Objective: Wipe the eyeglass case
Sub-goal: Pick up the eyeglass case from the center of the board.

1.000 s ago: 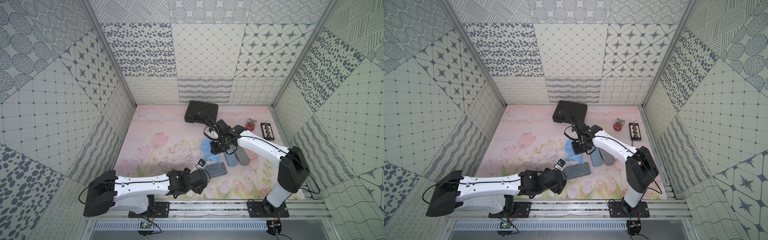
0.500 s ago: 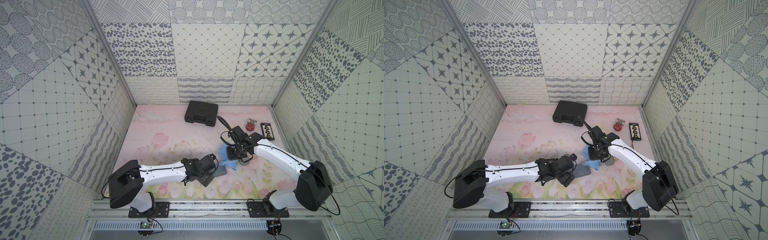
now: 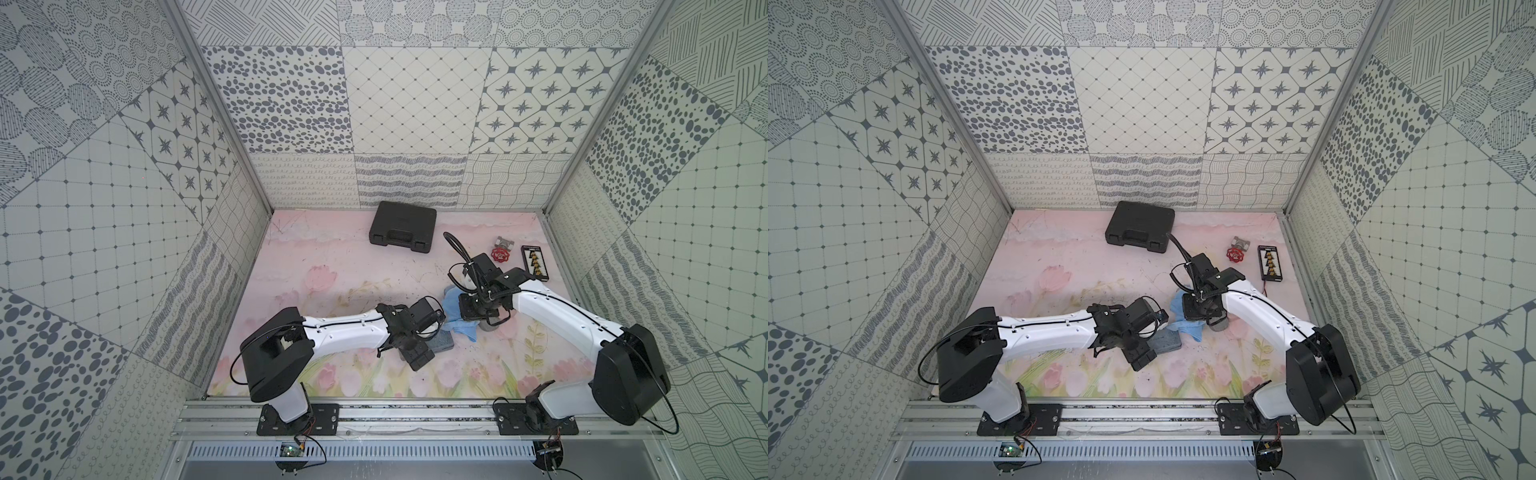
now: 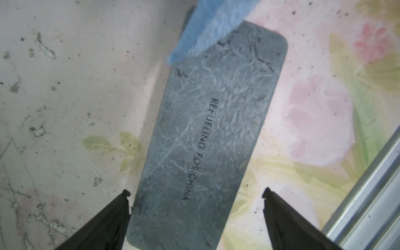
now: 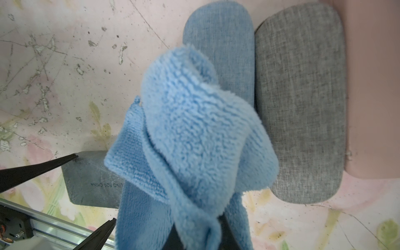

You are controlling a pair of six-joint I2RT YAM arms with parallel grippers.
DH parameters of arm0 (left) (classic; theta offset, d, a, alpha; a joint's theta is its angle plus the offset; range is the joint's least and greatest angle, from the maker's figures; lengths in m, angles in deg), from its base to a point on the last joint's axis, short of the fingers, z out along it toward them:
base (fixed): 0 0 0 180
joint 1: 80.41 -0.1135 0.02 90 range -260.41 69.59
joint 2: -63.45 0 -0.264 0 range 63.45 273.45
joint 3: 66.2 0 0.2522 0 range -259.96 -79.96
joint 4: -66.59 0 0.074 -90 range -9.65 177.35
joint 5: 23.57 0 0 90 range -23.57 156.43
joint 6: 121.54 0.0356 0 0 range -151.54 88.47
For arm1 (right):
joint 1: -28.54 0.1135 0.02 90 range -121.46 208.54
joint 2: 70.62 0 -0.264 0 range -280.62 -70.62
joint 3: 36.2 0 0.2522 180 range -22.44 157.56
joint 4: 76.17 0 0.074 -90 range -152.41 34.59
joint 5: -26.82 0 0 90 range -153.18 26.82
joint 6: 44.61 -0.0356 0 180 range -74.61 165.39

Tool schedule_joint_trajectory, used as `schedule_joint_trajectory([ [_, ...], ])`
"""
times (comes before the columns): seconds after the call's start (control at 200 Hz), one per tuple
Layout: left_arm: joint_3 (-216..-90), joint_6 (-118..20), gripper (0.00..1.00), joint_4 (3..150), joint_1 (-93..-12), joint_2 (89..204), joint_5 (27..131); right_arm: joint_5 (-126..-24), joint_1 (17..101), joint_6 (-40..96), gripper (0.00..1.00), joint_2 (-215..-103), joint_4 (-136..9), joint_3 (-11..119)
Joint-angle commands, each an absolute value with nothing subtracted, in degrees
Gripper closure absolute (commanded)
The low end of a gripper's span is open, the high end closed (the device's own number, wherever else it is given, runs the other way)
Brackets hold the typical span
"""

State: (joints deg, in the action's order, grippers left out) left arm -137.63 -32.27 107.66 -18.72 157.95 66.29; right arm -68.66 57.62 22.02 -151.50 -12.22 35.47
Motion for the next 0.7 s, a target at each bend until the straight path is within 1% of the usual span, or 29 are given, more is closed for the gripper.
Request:
schedule_joint_trajectory([
  [0.0, -139.6, -23.7, 0.01, 112.5, -19.7, 159.3, 70.9, -69.7, 56.7, 22.2, 1.00, -149.6, -14.2, 34.8],
  [0.08, -140.8, -22.5, 0.01, 113.2, -20.0, 160.4, 72.4, -70.1, 56.5, 22.1, 1.00, -149.7, -14.3, 34.7],
  [0.205, -142.6, -21.9, 0.01, 114.2, -20.7, 162.8, 71.6, -70.3, 56.4, 21.7, 1.00, -149.4, -14.5, 34.6],
  [0.3, -142.9, -21.8, 0.04, 114.6, -21.7, 164.2, 71.8, -70.4, 56.4, 21.6, 1.00, -149.1, -14.6, 34.5],
  [0.47, -141.9, -21.6, 0.09, 113.0, -22.0, 164.0, 68.3, -71.1, 56.4, 21.5, 1.00, -149.1, -15.1, 33.9],
  [0.64, -140.4, -24.5, 0.26, 111.1, -22.0, 162.9, 70.8, -72.1, 56.4, 20.8, 1.00, -149.7, -16.1, 34.2],
  [0.695, -138.7, -25.6, 0.36, 109.5, -21.9, 162.1, 71.1, -72.3, 56.4, 20.6, 1.00, -150.1, -16.5, 34.5],
])
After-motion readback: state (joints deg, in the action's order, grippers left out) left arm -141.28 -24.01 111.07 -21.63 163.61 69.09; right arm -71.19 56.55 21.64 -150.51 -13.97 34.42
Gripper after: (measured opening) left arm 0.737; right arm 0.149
